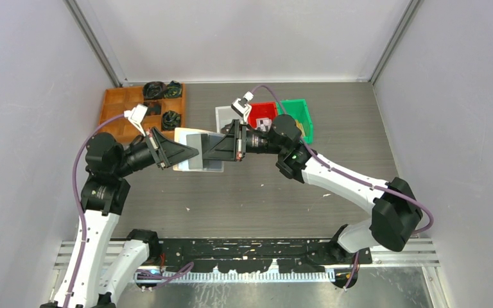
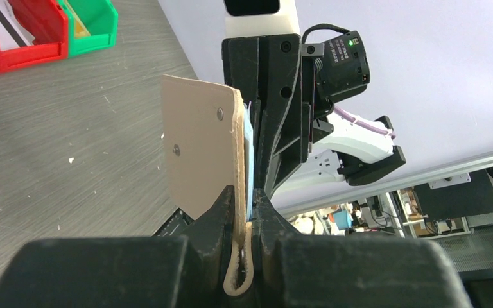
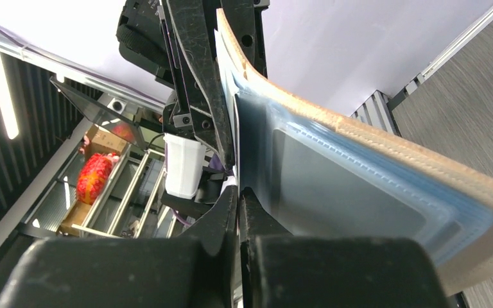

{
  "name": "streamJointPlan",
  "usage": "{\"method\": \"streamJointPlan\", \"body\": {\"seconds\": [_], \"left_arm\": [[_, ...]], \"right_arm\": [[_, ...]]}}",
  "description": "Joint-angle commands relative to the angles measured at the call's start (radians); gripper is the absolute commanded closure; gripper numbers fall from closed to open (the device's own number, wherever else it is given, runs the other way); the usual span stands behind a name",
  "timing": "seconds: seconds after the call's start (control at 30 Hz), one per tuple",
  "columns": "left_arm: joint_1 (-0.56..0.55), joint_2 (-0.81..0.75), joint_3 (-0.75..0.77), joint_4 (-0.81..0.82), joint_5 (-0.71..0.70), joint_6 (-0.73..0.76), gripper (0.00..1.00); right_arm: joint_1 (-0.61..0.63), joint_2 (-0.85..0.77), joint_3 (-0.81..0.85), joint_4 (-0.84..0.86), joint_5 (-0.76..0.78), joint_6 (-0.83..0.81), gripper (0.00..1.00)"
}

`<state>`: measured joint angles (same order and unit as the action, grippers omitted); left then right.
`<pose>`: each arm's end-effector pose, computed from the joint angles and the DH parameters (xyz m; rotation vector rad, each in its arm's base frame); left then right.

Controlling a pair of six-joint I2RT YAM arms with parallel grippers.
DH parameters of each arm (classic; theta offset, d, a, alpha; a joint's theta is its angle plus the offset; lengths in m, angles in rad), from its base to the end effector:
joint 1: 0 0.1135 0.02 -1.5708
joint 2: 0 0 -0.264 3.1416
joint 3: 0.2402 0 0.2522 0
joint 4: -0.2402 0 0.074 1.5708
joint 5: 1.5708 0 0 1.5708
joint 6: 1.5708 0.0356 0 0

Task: Take the credit cards out of the card holder
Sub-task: Remove the credit card from the card holder, then place the credit card in the storage box.

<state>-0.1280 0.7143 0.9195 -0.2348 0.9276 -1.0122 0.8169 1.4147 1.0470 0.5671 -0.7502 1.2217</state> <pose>0.1386 -0.0466 0.3923 0.0184 1.8466 -1.5699 0.2063 0.2551 0.3620 -0.4503 1.7922 2.0771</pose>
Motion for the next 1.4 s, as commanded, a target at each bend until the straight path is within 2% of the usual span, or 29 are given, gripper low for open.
{"method": "streamJointPlan", "body": {"seconds": [0.0,0.17,0.4,0.57,0.73,0.9,1.0,1.17,1.37], "left_arm": [[0.004,-0.007,0.046,0.034,0.025,0.036,1.0],[0.003,-0.006,0.068,0.028,0.027,0.048,1.0],[0.004,0.0,0.089,0.021,0.024,0.061,1.0],[0.003,0.005,0.111,0.015,0.043,0.08,1.0],[0.003,-0.005,0.119,0.027,0.086,0.08,1.0],[0.004,-0.016,0.13,0.074,0.151,0.049,1.0],[0.004,-0.015,0.128,0.208,0.209,-0.055,1.0],[0.003,-0.005,0.146,0.258,0.265,-0.109,1.0],[0.004,-0.017,0.171,0.177,0.255,-0.038,1.0]], "right_arm": [[-0.017,-0.043,-0.012,0.106,0.034,0.014,0.97],[-0.068,-0.089,-0.096,0.193,0.046,0.07,0.99],[-0.117,-0.15,-0.167,0.208,0.037,0.088,0.99],[-0.226,-0.206,-0.206,0.171,0.001,0.1,0.99],[-0.364,-0.238,-0.177,0.007,-0.035,0.011,0.99],[-0.38,-0.164,-0.003,-0.457,0.022,-0.301,0.99],[-0.381,-0.067,0.088,-0.6,0.068,-0.414,0.99],[-0.363,0.115,0.205,-0.688,0.117,-0.485,0.99],[-0.31,0.31,0.408,-0.842,0.208,-0.582,0.99]]}}
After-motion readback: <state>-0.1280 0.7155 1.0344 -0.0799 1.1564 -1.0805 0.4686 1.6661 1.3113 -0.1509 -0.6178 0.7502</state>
